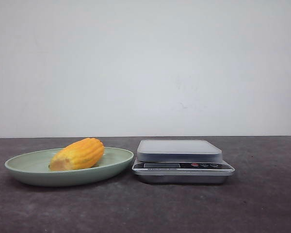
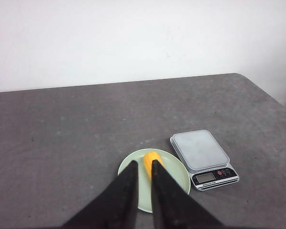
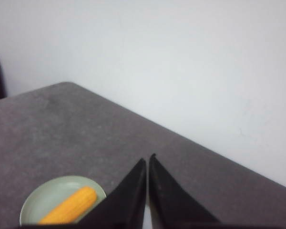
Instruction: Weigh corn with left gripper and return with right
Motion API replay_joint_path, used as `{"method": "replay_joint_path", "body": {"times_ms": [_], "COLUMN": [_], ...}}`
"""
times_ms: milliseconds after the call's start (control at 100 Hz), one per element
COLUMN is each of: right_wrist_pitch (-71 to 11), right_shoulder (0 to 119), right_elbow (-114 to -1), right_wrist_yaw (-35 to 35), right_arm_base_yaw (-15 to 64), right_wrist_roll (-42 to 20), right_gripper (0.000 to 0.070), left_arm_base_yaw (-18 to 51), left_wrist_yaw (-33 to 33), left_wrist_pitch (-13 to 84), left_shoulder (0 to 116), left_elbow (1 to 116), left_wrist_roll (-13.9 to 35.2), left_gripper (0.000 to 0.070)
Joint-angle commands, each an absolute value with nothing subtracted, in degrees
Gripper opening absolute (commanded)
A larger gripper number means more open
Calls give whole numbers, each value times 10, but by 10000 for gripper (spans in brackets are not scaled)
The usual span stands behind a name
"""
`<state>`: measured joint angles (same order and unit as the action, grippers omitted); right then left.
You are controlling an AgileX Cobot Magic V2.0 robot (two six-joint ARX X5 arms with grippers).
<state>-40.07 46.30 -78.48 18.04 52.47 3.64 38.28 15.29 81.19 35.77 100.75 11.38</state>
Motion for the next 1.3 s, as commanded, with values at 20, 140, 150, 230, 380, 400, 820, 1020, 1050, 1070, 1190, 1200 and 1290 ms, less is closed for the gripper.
{"method": "replay_joint_path", "body": {"times_ms": [20,140,150,230,380,400,820,1020,1050,1070,1190,1200,1290], "right_wrist_pitch": [-397,-390,-390,-390,-390,-390,-455,-244,-194,-162,-51,-49,-49], "right_shoulder": [460,448,448,442,432,432,394,283,261,246,168,161,107], "right_elbow": [-790,-791,-791,-791,-791,-791,-774,-528,-477,-444,-276,-265,-177], "right_wrist_yaw": [180,180,180,180,180,180,174,180,180,180,131,123,57], "right_arm_base_yaw": [531,531,531,531,531,531,446,302,282,269,193,187,146], "right_wrist_roll": [34,34,34,34,34,34,16,54,54,53,10,4,-44], "right_gripper": [0,0,0,0,0,0,0,0,0,0,0,0,0], "left_arm_base_yaw": [386,386,386,386,386,386,386,386,386,386,386,386,386], "left_wrist_yaw": [156,156,156,156,156,156,156,156,156,156,156,156,156], "left_wrist_pitch": [812,812,812,812,812,812,812,812,812,812,812,812,812], "left_shoulder": [363,363,363,363,363,363,363,363,363,363,363,363,363], "left_elbow": [1019,1019,1019,1019,1019,1019,1019,1019,1019,1019,1019,1019,1020], "left_wrist_roll": [115,115,115,115,115,115,115,115,114,114,114,114,115], "left_gripper": [0,0,0,0,0,0,0,0,0,0,0,0,0]}}
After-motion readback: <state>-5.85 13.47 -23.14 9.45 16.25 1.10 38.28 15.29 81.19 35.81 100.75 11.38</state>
